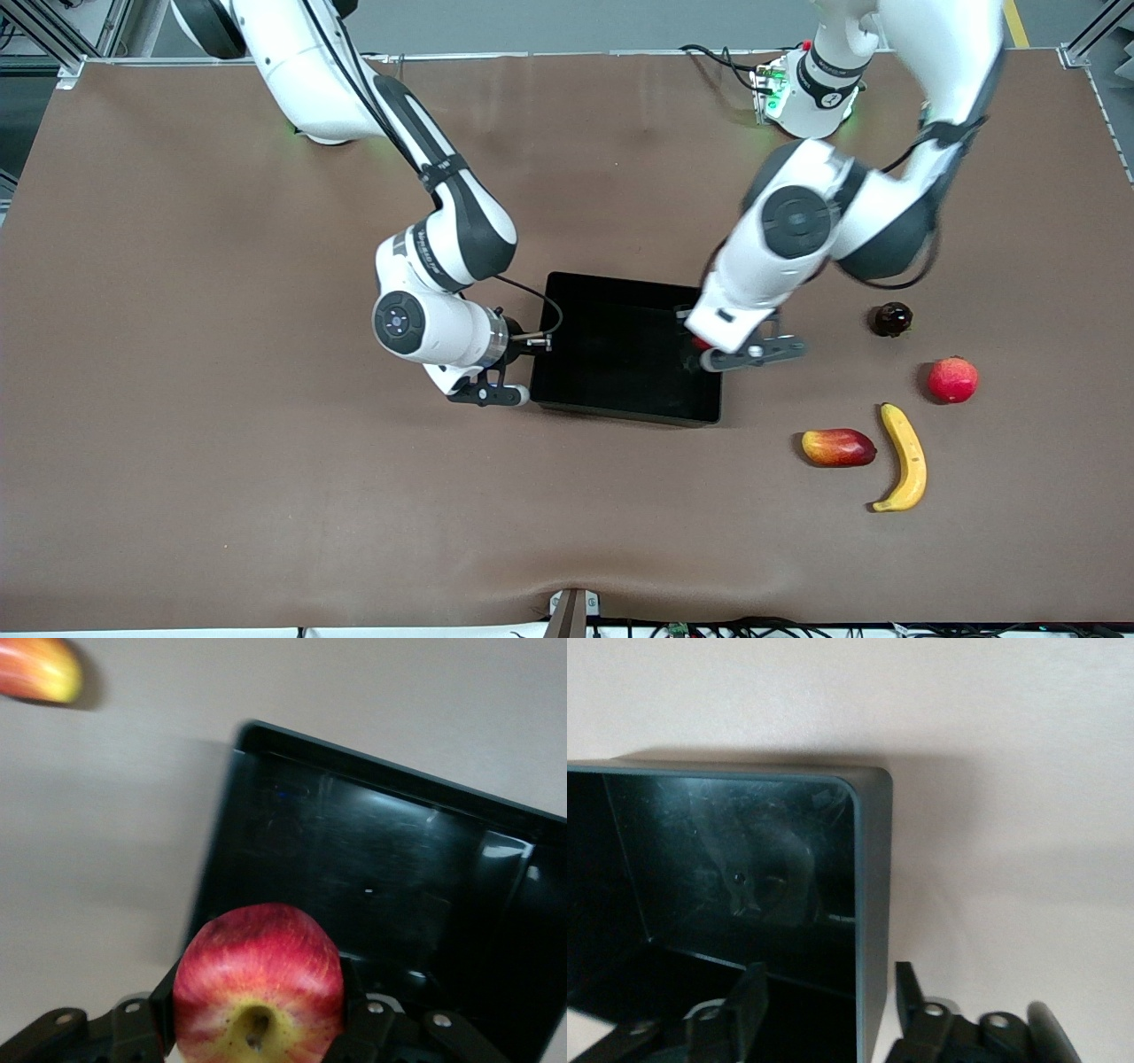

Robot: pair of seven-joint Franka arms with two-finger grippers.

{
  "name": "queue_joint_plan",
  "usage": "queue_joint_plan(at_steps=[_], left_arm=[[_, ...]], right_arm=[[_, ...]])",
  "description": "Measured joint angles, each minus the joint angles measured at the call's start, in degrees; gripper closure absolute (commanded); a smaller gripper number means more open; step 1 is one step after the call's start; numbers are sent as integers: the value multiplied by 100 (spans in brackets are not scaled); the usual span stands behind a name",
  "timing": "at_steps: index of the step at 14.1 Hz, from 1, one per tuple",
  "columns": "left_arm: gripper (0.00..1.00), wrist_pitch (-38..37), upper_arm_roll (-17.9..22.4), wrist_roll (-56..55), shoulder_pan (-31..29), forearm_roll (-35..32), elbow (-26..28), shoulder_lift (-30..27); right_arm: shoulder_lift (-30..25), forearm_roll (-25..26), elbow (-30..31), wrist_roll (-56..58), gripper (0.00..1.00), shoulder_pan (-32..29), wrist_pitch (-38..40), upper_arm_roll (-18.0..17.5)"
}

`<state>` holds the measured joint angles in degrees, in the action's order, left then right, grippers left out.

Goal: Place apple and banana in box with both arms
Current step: 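Lower the apple into the box with the left gripper while the right gripper withdraws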

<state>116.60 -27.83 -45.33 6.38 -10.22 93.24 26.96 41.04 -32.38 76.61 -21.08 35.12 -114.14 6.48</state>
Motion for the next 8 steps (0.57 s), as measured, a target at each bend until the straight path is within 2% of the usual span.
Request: queue_joint_plan(at_steps=[5, 8], left_arm=[[100, 438, 23, -63, 148, -268, -5, 837], [100, 487, 26, -63, 161, -476, -10, 1272]], right_arm=[[-569, 18, -401, 4, 0, -732, 1491, 55], [-853, 466, -589, 4, 0, -982, 1906, 70]])
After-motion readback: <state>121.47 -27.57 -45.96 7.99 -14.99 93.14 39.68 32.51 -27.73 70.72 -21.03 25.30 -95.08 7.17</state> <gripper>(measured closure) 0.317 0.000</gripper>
